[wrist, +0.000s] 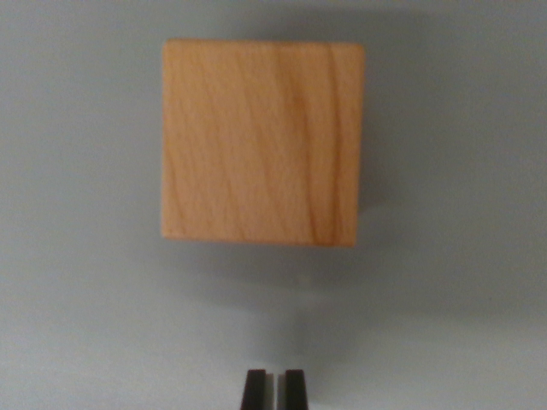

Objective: Push wooden cube

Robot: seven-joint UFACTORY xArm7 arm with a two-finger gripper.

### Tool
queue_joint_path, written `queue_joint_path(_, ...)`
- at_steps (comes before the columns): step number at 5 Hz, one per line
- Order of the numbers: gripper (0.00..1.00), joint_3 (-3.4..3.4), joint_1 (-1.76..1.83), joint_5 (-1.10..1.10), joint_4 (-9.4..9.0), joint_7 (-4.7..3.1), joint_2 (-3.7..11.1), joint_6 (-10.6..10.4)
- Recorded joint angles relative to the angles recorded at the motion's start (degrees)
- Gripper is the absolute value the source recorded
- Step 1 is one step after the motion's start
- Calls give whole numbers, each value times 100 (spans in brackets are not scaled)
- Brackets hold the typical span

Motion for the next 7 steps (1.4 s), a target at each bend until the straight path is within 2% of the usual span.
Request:
queue_joint_path(2,0,0,0,0,0,0,0,0)
queue_joint_path(3,100,0,0,0,0,0,0,0)
queue_joint_path(7,100,0,0,0,40,0,25,15)
